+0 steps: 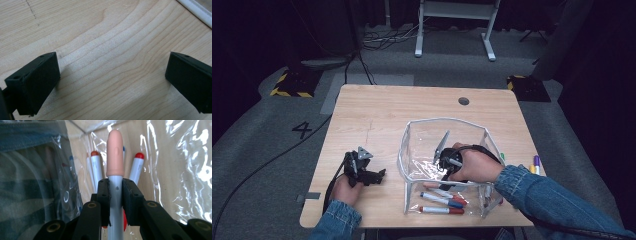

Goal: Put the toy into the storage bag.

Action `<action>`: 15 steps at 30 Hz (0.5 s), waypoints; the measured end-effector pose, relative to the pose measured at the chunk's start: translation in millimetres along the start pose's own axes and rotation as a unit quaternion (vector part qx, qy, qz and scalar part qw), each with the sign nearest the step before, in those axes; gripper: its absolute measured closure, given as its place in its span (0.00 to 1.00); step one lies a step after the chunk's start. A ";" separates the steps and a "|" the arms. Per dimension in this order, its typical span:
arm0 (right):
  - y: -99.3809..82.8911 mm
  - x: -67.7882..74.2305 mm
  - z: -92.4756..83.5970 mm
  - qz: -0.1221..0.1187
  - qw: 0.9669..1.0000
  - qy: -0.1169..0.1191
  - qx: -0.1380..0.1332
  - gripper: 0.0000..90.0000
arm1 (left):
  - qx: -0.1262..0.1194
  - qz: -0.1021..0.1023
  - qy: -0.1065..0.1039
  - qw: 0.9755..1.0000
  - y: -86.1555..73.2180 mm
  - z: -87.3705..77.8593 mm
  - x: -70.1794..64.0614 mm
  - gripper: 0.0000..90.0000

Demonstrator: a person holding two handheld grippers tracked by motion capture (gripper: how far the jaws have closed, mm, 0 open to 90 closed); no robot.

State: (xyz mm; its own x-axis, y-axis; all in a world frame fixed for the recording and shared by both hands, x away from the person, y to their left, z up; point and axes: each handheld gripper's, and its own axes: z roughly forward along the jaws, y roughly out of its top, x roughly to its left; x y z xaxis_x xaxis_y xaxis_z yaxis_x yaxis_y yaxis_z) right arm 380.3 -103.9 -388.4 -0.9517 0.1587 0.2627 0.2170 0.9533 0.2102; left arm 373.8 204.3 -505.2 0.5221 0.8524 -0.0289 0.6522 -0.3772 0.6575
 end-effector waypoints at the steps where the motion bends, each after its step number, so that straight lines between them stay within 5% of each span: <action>1: 0.5 0.3 2.3 0.001 1.000 0.004 0.008 0.86 | 0.000 0.000 0.000 1.000 0.0 0.0 0.0 0.00; 15: -0.1 -0.2 19.6 -0.016 0.998 0.021 0.065 0.86 | 0.000 0.000 0.000 1.000 0.0 0.0 0.0 0.00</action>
State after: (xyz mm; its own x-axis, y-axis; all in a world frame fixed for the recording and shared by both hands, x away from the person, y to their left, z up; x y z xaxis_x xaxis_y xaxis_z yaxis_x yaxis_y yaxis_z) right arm 376.2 -98.9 -406.9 -0.9476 0.1186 0.2967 0.1533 0.9835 0.0966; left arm 373.8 204.3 -505.2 0.5221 0.8524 -0.0283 0.6522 -0.3776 0.6573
